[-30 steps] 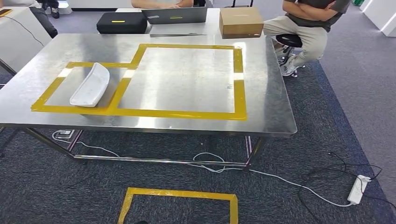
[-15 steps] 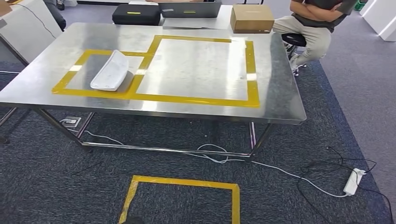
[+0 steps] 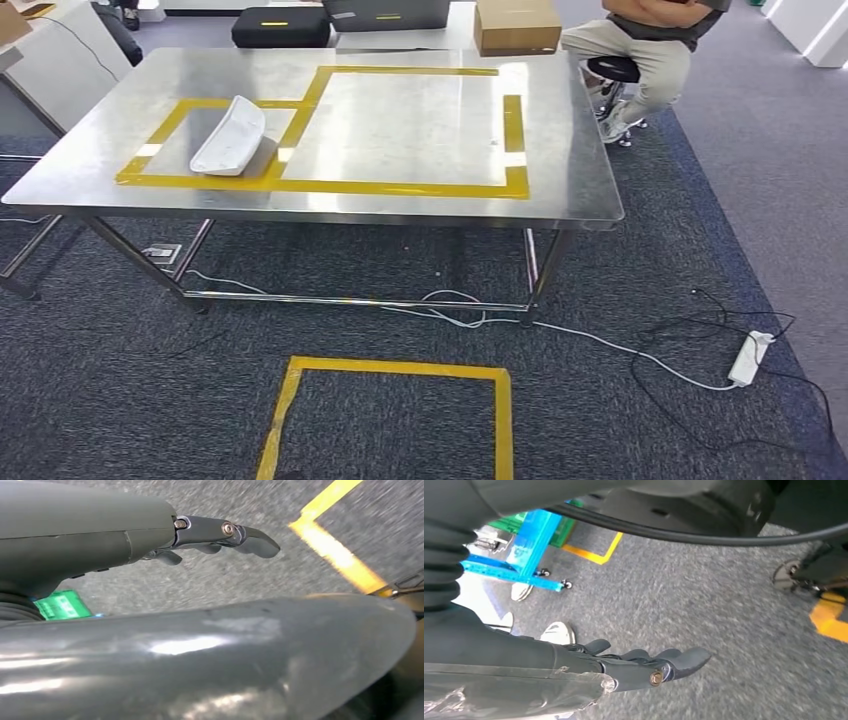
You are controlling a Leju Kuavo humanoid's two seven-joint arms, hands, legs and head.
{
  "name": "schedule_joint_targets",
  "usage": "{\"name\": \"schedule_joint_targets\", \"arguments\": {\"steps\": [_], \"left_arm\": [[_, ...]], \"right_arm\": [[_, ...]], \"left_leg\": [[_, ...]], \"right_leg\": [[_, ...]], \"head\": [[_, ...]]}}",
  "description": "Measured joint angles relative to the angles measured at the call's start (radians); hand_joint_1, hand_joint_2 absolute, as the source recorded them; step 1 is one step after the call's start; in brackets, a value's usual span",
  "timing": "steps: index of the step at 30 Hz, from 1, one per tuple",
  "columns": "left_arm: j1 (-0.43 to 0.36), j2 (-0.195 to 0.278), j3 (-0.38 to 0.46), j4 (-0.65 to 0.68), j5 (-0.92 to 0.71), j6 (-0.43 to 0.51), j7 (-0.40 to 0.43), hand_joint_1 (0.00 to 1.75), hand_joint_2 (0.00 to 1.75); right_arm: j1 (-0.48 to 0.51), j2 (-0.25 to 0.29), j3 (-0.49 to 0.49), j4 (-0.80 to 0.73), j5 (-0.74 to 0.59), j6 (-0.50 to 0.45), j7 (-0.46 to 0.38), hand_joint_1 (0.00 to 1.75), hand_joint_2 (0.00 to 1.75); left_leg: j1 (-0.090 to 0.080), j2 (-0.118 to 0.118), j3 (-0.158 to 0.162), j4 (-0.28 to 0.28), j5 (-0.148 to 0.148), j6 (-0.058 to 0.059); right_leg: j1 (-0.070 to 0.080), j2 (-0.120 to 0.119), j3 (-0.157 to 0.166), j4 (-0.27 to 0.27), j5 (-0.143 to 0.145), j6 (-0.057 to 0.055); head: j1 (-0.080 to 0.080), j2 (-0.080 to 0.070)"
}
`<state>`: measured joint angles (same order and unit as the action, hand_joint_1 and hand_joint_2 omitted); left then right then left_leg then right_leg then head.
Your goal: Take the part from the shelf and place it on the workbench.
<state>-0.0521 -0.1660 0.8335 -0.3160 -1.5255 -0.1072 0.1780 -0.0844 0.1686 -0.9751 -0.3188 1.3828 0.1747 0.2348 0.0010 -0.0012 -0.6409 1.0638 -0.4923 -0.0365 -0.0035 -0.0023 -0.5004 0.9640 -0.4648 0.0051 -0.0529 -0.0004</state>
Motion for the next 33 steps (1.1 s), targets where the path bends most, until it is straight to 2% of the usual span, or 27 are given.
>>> {"name": "schedule_joint_targets", "arguments": {"steps": [1,2,3,4,5,7,9,10,11,12,13,15,17,18,19,20,21,22,23,24,25,27,28,29,30,32,33], "left_arm": [[-0.001,0.000,0.000,0.000,-0.001,-0.003,0.002,0.00,0.00],[-0.002,0.000,0.000,0.001,-0.002,-0.007,0.003,0.00,0.00],[-0.002,0.000,0.001,0.001,-0.002,-0.011,0.004,0.00,0.00],[-0.002,0.000,0.003,0.001,-0.002,-0.013,0.004,0.00,0.00],[-0.002,0.000,0.004,0.001,-0.002,-0.015,0.004,0.00,0.00],[-0.004,0.000,0.006,0.001,-0.005,-0.017,0.004,0.00,0.00],[-0.010,-0.001,0.007,0.001,-0.007,-0.019,0.003,0.00,0.00],[-0.012,-0.001,0.009,0.001,-0.007,-0.019,0.002,0.00,0.00],[-0.012,-0.002,0.011,0.001,-0.007,-0.019,0.002,0.00,0.00],[-0.011,-0.002,0.014,0.001,-0.007,-0.018,0.001,0.00,0.00],[-0.009,-0.002,0.016,0.001,-0.010,-0.017,0.001,0.00,0.00],[-0.008,-0.003,0.017,0.002,-0.020,-0.013,0.001,0.00,0.00],[-0.008,-0.005,0.018,0.002,-0.026,-0.010,0.001,0.00,0.00],[-0.008,-0.007,0.018,0.002,-0.026,-0.009,0.001,0.00,0.00],[-0.008,-0.007,0.019,0.002,-0.026,-0.009,0.001,0.00,0.00],[-0.008,-0.008,0.020,0.002,-0.026,-0.009,0.001,0.00,0.00],[-0.008,-0.009,0.021,0.002,-0.024,-0.009,0.001,0.00,0.00],[-0.008,-0.010,0.023,0.002,-0.021,-0.010,0.000,0.00,0.00],[-0.008,-0.011,0.026,0.002,-0.018,-0.011,-0.001,0.00,0.00],[-0.008,-0.012,0.030,0.002,-0.015,-0.012,-0.002,0.00,0.00],[-0.008,-0.014,0.034,0.002,-0.011,-0.012,-0.005,0.00,0.00],[-0.009,-0.016,0.043,0.002,-0.010,-0.012,-0.016,0.00,0.00],[-0.009,-0.017,0.045,0.002,-0.013,-0.011,-0.022,0.00,0.00],[-0.008,-0.017,0.047,0.002,-0.018,-0.009,-0.027,0.00,0.00],[-0.007,-0.017,0.047,0.002,-0.023,-0.008,-0.031,0.00,0.00],[-0.006,-0.015,0.048,0.002,-0.029,-0.008,-0.035,0.00,0.00],[-0.006,-0.015,0.048,0.002,-0.030,-0.008,-0.036,0.00,0.00]], "right_arm": [[0.000,0.000,-0.001,0.000,0.001,-0.002,-0.002,0.00,1.75],[0.001,0.000,-0.001,0.000,0.001,-0.005,-0.006,0.00,1.75],[0.001,0.000,-0.002,0.000,0.001,-0.008,-0.010,0.00,1.75],[-0.001,0.000,-0.003,0.000,0.000,-0.010,-0.013,0.00,1.75],[-0.004,0.000,-0.005,0.000,-0.001,-0.011,-0.015,0.00,1.75],[-0.013,0.000,-0.008,0.000,-0.001,-0.009,-0.014,0.00,1.75],[-0.021,0.000,-0.009,-0.001,0.007,-0.009,-0.013,0.00,1.75],[-0.024,0.000,-0.009,-0.001,0.011,-0.010,-0.013,0.00,1.75],[-0.026,0.000,-0.009,-0.001,0.012,-0.011,-0.013,0.00,1.75],[-0.027,0.000,-0.010,-0.001,0.011,-0.012,-0.013,0.00,1.75],[-0.028,0.000,-0.012,-0.001,0.007,-0.014,-0.014,0.00,1.75],[-0.030,0.000,-0.020,-0.001,0.001,-0.018,-0.017,0.00,1.75],[-0.035,0.000,-0.025,-0.001,-0.001,-0.022,-0.022,0.00,1.75],[-0.036,0.000,-0.025,-0.001,0.000,-0.025,-0.024,0.00,1.75],[-0.035,0.000,-0.026,-0.001,0.002,-0.027,-0.025,0.00,1.75],[-0.034,0.000,-0.026,-0.001,0.004,-0.029,-0.027,0.00,1.75],[-0.031,0.000,-0.026,-0.001,0.007,-0.030,-0.027,0.00,1.75],[-0.027,0.000,-0.026,-0.001,0.010,-0.030,-0.028,0.00,1.75],[-0.022,0.000,-0.026,-0.002,0.013,-0.031,-0.029,0.00,1.75],[-0.019,0.000,-0.026,-0.002,0.015,-0.031,-0.030,0.00,1.31],[-0.016,0.000,-0.027,-0.002,0.018,-0.031,-0.031,0.00,0.87],[-0.011,0.000,-0.027,-0.002,0.017,-0.027,-0.032,0.00,0.00],[-0.008,0.000,-0.030,-0.002,0.012,-0.019,-0.031,0.00,0.00],[-0.006,0.000,-0.034,-0.002,0.004,-0.010,-0.031,0.00,0.00],[-0.004,0.000,-0.040,-0.002,-0.004,0.000,-0.030,0.00,0.00],[-0.003,0.001,-0.050,-0.002,-0.015,0.011,-0.029,0.00,0.00],[-0.001,0.002,-0.054,-0.002,-0.017,0.014,-0.029,0.00,0.00]], "left_leg": [[0.000,0.000,-0.017,0.066,-0.054,-0.003],[0.000,0.000,-0.030,0.130,-0.086,-0.006],[0.000,0.000,-0.034,0.177,-0.092,-0.007],[0.001,0.000,-0.023,0.194,-0.074,-0.008],[0.001,0.000,0.006,0.175,-0.042,-0.008],[0.003,0.000,0.111,0.052,-0.001,-0.007],[0.004,-0.001,0.202,-0.082,-0.018,0.004],[0.002,-0.002,0.222,-0.116,-0.028,0.012],[0.001,-0.002,0.222,-0.127,-0.030,0.021],[0.001,0.001,0.214,-0.124,-0.021,0.029],[0.001,0.004,0.205,-0.123,-0.011,0.037],[0.003,0.008,0.180,-0.123,0.013,0.050],[0.001,0.008,0.146,-0.122,0.040,0.055],[-0.001,0.008,0.127,-0.121,0.054,0.055],[-0.003,0.008,0.108,-0.120,0.069,0.055],[-0.005,0.008,0.089,-0.118,0.082,0.054],[-0.006,0.007,0.072,-0.116,0.094,0.052],[-0.007,0.006,0.057,-0.113,0.105,0.050],[-0.009,0.005,0.045,-0.110,0.115,0.047],[-0.010,0.004,0.037,-0.107,0.124,0.043],[-0.010,0.004,0.031,-0.106,0.133,0.038],[-0.008,0.005,0.025,-0.108,0.147,0.025],[-0.006,0.005,0.021,-0.105,0.143,0.018],[-0.005,0.004,0.014,-0.092,0.123,0.011],[-0.003,0.004,0.001,-0.058,0.085,0.005],[-0.002,0.003,-0.041,0.068,-0.010,-0.005],[-0.001,0.003,-0.061,0.135,-0.040,-0.009]], "right_leg": [[0.000,0.000,-0.016,0.001,0.014,-0.002],[0.000,0.000,-0.032,0.002,0.027,-0.001],[0.000,-0.001,-0.049,0.004,0.040,0.000],[0.000,-0.002,-0.067,0.006,0.052,0.001],[0.000,-0.001,-0.084,0.009,0.064,0.003],[0.002,0.001,-0.112,0.017,0.084,0.010],[0.007,0.002,-0.128,0.024,0.103,0.020],[0.008,0.002,-0.131,0.023,0.113,0.025],[0.008,0.002,-0.132,0.021,0.124,0.030],[0.007,0.003,-0.133,0.019,0.131,0.034],[0.005,0.003,-0.138,0.023,0.120,0.039],[0.003,0.003,-0.154,0.083,0.038,0.049],[0.004,0.003,-0.174,0.217,-0.075,0.055],[0.004,0.003,-0.177,0.280,-0.102,0.056],[0.004,0.003,-0.170,0.323,-0.105,0.055],[0.004,0.003,-0.147,0.328,-0.082,0.052],[0.004,0.003,-0.108,0.295,-0.049,0.049],[0.005,0.003,-0.054,0.229,-0.027,0.044],[0.006,0.003,0.006,0.145,-0.025,0.039],[0.007,0.004,0.053,0.066,-0.039,0.036],[0.009,0.004,0.083,0.010,-0.058,0.031],[0.012,0.005,0.089,-0.025,-0.068,0.020],[0.012,0.005,0.081,-0.023,-0.060,0.012],[0.011,0.006,0.074,-0.023,-0.051,0.004],[0.009,0.007,0.065,-0.024,-0.041,-0.003],[0.009,0.013,0.045,-0.023,-0.022,-0.009],[0.009,0.017,0.035,-0.021,-0.013,-0.008]], "head": [[-0.002,0.000],[-0.003,0.000],[-0.003,0.000],[-0.003,0.000],[-0.003,0.000],[-0.004,0.000],[-0.004,0.000],[-0.004,0.000],[-0.003,0.000],[-0.003,0.000],[-0.003,0.000],[-0.001,0.000],[0.003,0.000],[0.004,0.000],[0.004,0.000],[0.004,0.000],[0.004,0.000],[0.004,0.000],[0.004,0.000],[0.004,0.000],[0.003,0.000],[0.002,0.000],[0.002,0.000],[0.001,0.000],[-0.001,0.000],[-0.003,0.000],[-0.004,0.000]]}}
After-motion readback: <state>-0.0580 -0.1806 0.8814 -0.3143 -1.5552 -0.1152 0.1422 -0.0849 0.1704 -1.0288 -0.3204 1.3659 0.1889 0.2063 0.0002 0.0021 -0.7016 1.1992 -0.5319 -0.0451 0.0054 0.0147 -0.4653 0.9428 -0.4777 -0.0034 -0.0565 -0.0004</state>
